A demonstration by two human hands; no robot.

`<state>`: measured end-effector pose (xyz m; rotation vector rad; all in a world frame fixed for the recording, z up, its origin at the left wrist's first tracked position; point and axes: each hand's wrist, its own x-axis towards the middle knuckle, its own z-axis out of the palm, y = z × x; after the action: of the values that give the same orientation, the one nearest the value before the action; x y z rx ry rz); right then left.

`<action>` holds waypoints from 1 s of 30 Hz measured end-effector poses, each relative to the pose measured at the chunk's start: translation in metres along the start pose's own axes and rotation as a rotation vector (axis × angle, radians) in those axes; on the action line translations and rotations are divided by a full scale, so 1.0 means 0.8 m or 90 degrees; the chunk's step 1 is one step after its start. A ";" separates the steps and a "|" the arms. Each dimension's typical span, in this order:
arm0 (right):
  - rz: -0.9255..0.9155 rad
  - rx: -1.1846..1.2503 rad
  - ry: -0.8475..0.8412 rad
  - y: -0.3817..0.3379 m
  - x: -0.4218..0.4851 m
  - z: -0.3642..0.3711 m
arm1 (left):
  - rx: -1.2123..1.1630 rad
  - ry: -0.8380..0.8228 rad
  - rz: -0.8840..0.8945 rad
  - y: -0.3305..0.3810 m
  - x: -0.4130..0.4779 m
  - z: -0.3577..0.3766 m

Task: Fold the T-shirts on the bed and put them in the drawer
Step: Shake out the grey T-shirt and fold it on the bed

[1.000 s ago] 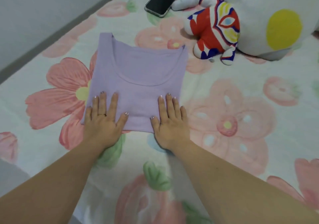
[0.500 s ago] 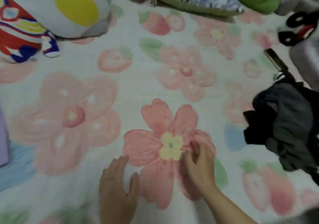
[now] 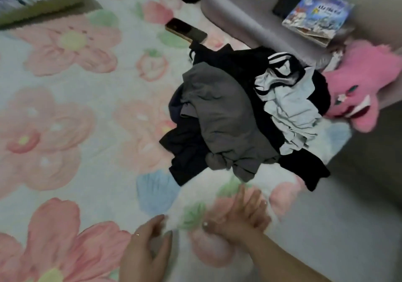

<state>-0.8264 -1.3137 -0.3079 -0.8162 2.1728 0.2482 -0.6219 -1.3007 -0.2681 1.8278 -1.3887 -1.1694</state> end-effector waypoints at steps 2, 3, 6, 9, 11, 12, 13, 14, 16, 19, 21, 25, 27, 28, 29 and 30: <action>0.013 -0.003 -0.012 0.001 0.009 0.001 | 0.061 -0.027 0.069 0.040 0.032 0.039; 0.024 -0.003 -0.016 -0.001 0.013 0.003 | 0.067 -0.053 0.086 0.063 0.048 0.058; 0.078 -0.001 -0.005 -0.009 0.020 0.010 | 0.143 -0.130 0.177 0.124 0.090 0.108; 0.114 -0.022 -0.030 -0.009 0.028 0.015 | 0.369 -0.185 0.239 0.160 0.127 0.149; 0.129 -0.021 -0.046 -0.008 0.035 0.017 | 0.448 -0.177 0.247 0.172 0.145 0.160; 0.137 -0.021 -0.052 -0.008 0.038 0.016 | 0.453 -0.165 0.252 0.176 0.152 0.160; 0.140 -0.021 -0.059 -0.008 0.039 0.015 | 0.434 -0.153 0.263 0.178 0.158 0.158; 0.136 -0.021 -0.062 -0.008 0.039 0.014 | 0.377 -0.144 0.292 0.175 0.162 0.155; 0.115 -0.007 -0.064 -0.007 0.038 0.012 | 0.236 -0.167 0.284 0.177 0.161 0.136; 0.075 -0.006 -0.045 -0.005 0.026 0.006 | 0.090 -0.115 0.241 0.180 0.145 0.094; 0.042 -0.016 -0.023 -0.006 0.014 -0.005 | 0.069 -0.053 0.217 0.178 0.132 0.057; -0.074 0.055 0.008 -0.004 -0.048 -0.039 | -0.010 -0.008 0.090 0.175 0.088 -0.037; -0.203 0.195 0.065 -0.005 -0.095 -0.045 | -0.086 -0.003 0.004 0.178 0.057 -0.080; -0.288 0.239 0.104 -0.009 -0.126 -0.046 | -0.121 0.001 -0.039 0.184 0.039 -0.099; -0.378 0.261 0.122 -0.017 -0.160 -0.048 | -0.162 0.003 -0.074 0.188 0.022 -0.118; -0.462 0.273 0.120 -0.029 -0.195 -0.051 | -0.212 -0.002 -0.108 0.195 0.004 -0.137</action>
<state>-0.7607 -1.2748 -0.1637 -1.3287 1.8404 -0.6554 -0.5971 -1.3598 -0.0888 1.7263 -0.9831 -1.3961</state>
